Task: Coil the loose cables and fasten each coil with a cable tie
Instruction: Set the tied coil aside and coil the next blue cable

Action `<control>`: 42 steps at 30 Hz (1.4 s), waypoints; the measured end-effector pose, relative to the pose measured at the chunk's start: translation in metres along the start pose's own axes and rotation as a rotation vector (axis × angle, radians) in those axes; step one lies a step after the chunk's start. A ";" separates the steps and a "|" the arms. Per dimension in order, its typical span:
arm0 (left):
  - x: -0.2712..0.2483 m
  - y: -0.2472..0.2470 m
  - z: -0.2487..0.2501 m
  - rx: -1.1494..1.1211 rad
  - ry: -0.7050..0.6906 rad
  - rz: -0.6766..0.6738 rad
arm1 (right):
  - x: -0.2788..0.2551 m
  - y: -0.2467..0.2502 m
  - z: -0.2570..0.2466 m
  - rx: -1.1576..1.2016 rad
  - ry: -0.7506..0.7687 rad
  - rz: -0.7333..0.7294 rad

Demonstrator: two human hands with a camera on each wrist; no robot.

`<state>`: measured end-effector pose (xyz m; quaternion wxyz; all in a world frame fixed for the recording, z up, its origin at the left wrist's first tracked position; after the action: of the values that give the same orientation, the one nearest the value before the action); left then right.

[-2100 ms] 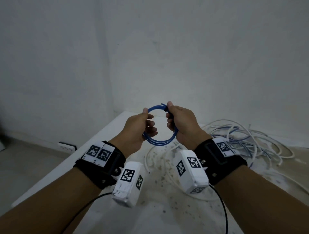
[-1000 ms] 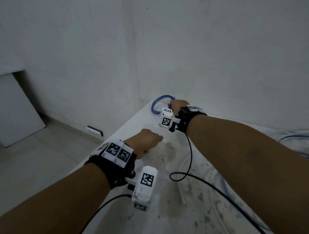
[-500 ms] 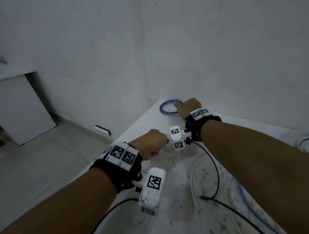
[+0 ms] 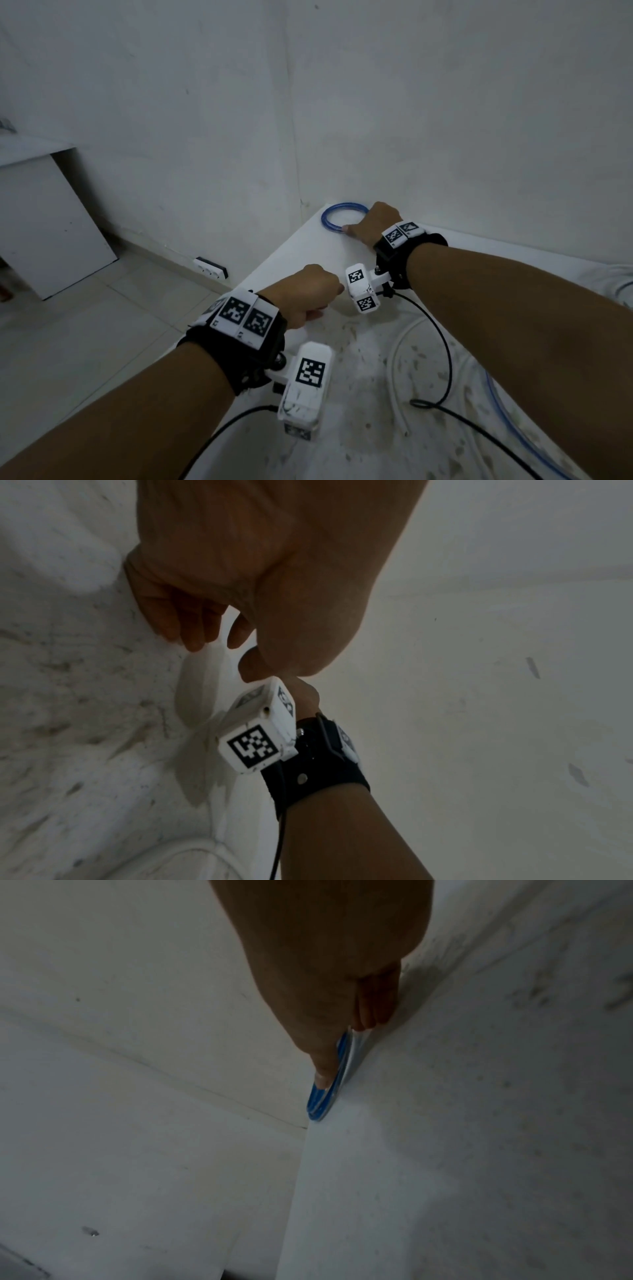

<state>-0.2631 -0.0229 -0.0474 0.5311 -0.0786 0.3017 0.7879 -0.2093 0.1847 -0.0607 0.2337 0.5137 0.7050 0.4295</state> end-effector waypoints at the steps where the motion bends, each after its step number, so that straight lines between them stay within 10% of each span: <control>1: 0.000 0.000 0.000 0.001 0.001 0.002 | -0.003 0.003 0.000 0.011 -0.004 -0.008; 13: -0.020 -0.021 0.011 0.138 -0.074 0.050 | -0.116 0.145 0.073 0.064 -0.077 0.006; 24: -0.120 -0.172 0.077 0.423 -0.619 -0.225 | -0.280 0.277 0.218 -0.249 -0.191 0.568; 31: -0.143 -0.254 0.095 0.429 -0.593 -0.324 | -0.339 0.255 0.312 -0.192 -0.461 0.064; 42: -0.135 -0.309 0.115 0.424 -0.527 -0.256 | -0.325 0.238 0.344 -0.016 -0.500 0.056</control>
<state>0.0898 0.0127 -0.0158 0.6894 0.2021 0.2986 0.6282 0.2989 0.0345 -0.0753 0.3930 0.6214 0.6074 0.3008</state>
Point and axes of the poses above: each hand's wrist, its own x-axis towards the middle knuckle, its own y-axis out of the back of the hand, z = x × y, the point moved 1 cm from there along x, towards the middle knuckle
